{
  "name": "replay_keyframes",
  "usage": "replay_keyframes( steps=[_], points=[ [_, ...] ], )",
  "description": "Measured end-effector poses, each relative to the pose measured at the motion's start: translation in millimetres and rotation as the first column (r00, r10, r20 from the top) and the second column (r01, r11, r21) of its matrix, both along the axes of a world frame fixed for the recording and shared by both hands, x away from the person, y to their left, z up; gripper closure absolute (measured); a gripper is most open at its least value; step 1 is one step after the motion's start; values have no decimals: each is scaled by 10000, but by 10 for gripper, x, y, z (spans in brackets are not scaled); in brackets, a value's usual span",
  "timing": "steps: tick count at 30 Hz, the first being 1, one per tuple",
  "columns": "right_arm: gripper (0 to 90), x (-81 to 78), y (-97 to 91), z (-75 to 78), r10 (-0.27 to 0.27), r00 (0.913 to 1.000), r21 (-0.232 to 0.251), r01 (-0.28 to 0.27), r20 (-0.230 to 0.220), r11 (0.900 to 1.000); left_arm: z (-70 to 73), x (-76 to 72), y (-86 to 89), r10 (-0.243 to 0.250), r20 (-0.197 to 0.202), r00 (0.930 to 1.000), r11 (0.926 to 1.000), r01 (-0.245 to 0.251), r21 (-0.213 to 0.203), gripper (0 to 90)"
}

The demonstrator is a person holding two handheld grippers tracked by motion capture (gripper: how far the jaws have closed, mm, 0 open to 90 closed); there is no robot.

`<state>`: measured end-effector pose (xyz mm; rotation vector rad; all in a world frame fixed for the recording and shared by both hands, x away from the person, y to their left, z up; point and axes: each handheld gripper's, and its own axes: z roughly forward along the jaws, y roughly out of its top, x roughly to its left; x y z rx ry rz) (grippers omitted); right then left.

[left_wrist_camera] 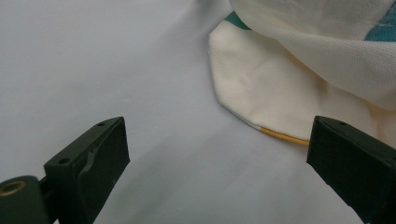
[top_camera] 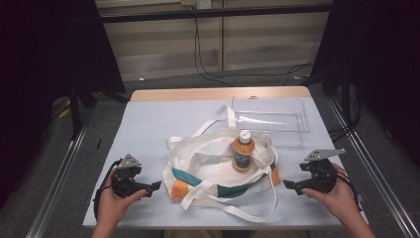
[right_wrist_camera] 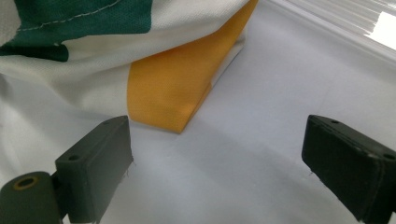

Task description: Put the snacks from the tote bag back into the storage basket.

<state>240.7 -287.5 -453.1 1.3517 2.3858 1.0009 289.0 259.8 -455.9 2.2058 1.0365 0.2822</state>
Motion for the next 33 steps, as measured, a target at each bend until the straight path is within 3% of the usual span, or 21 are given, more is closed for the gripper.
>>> replay_keyframes(
  steps=[4,8,9,14,17,21,24,29,33],
  points=[
    [87,14,12,26,76,9999,-46,-76,-105,10000,-3,-12,-12,133,3,9999,9998,-133,-125,53],
    [88,43,24,21,247,9995,-142,-251,-219,9996,4,-18,12,13,25,10000,10000,-13,90,53],
    [88,55,29,20,316,9990,-152,-321,-305,9994,-5,-25,0,208,36,9998,9996,-207,-187,53],
    [88,104,71,30,540,9963,-418,-569,-674,9975,-6,-18,-12,236,66,9997,9996,-235,-144,52],
    [89,149,87,70,898,9902,-718,-978,-1072,9926,-7,-16,-26,129,-52,9999,9999,-130,-77,53],
    [89,178,102,120,972,9855,-947,-1110,-1393,9893,-5,-6,-18,-37,-107,9999,10000,38,84,53],
    [89,219,112,159,1366,9775,-1249,-1574,-1605,9796,-14,-11,-26,132,-101,9999,9998,-133,-131,53],
    [89,271,166,257,1599,9649,-1744,-1975,-2082,9647,-9,-10,-20,127,-51,9999,9999,-127,-83,53],
    [91,300,181,306,1671,9581,-1808,-2114,-2325,9605,-10,-2,-7,-49,-110,9999,10000,49,30,53]
  ],
)
